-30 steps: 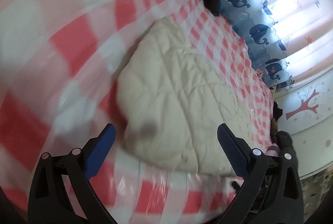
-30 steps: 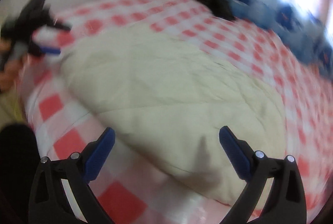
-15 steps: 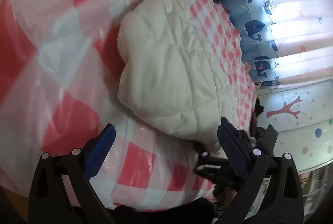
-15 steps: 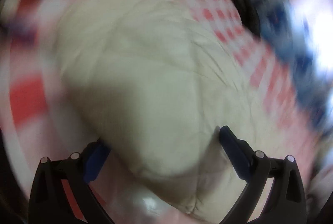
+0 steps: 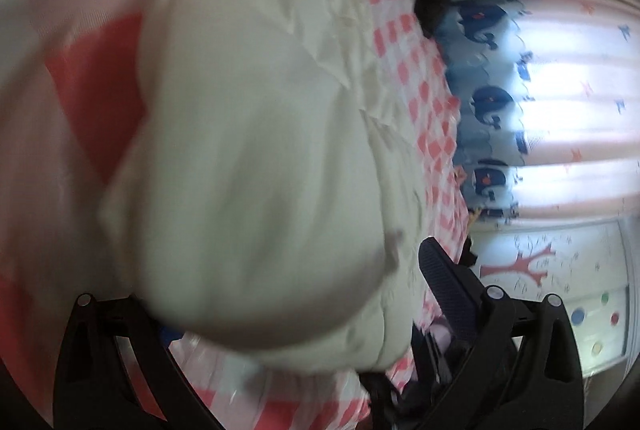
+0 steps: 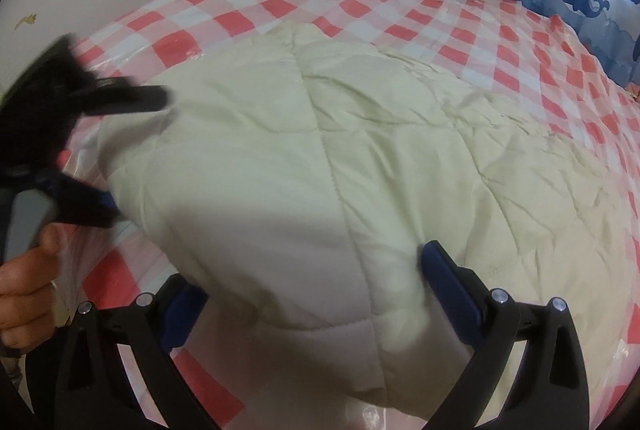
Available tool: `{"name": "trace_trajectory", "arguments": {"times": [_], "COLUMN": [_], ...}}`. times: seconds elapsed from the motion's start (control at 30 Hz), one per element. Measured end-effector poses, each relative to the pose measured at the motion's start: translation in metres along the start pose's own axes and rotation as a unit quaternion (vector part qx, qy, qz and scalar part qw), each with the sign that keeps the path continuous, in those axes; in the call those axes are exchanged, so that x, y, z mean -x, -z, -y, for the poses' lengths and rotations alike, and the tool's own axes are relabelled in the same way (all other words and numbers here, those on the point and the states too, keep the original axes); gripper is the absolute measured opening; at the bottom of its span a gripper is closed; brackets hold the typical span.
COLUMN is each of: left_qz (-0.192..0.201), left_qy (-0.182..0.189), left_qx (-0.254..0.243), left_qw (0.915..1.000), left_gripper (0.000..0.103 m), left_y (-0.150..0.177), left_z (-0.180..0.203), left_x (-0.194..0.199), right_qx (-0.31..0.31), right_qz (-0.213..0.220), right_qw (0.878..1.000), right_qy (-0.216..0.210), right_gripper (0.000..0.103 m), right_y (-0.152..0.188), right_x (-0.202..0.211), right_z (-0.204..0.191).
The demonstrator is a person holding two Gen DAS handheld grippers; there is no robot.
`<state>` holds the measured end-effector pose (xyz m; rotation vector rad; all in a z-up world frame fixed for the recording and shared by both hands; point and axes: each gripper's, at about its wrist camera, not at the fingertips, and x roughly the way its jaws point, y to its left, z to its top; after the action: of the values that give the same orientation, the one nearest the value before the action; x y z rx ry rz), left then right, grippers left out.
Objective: Fold large clothes
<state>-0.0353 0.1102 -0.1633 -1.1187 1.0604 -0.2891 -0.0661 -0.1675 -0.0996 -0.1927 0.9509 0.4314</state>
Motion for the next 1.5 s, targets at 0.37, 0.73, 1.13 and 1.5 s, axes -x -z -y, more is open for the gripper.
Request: {"name": "trace_trajectory", "arguments": {"times": [0.37, 0.73, 1.13, 1.5], "left_qz": [0.102, 0.112, 0.106, 0.106], "left_qy": [-0.081, -0.083, -0.067, -0.070], "left_qx": [-0.081, -0.097, -0.070, -0.067], "left_qw": [0.9882, 0.9855, 0.9896, 0.9897], "left_gripper": [0.095, 0.095, 0.095, 0.095], "left_y": [0.012, 0.007, 0.007, 0.007], "left_z": [0.026, 0.024, 0.011, 0.009], "left_x": [-0.004, 0.007, 0.010, 0.009], "right_qx": [-0.281, -0.523, -0.498, -0.504], "right_qz": [0.027, 0.060, 0.105, 0.174], "right_qw": [0.933, 0.812, 0.827, 0.812], "right_qy": [-0.223, -0.254, -0.238, -0.236], "right_gripper": [0.096, 0.096, 0.097, 0.097], "right_y": [0.091, 0.184, 0.152, 0.158], "right_x": [0.089, 0.074, 0.065, 0.062], "right_z": [0.126, 0.224, 0.230, 0.235]}}
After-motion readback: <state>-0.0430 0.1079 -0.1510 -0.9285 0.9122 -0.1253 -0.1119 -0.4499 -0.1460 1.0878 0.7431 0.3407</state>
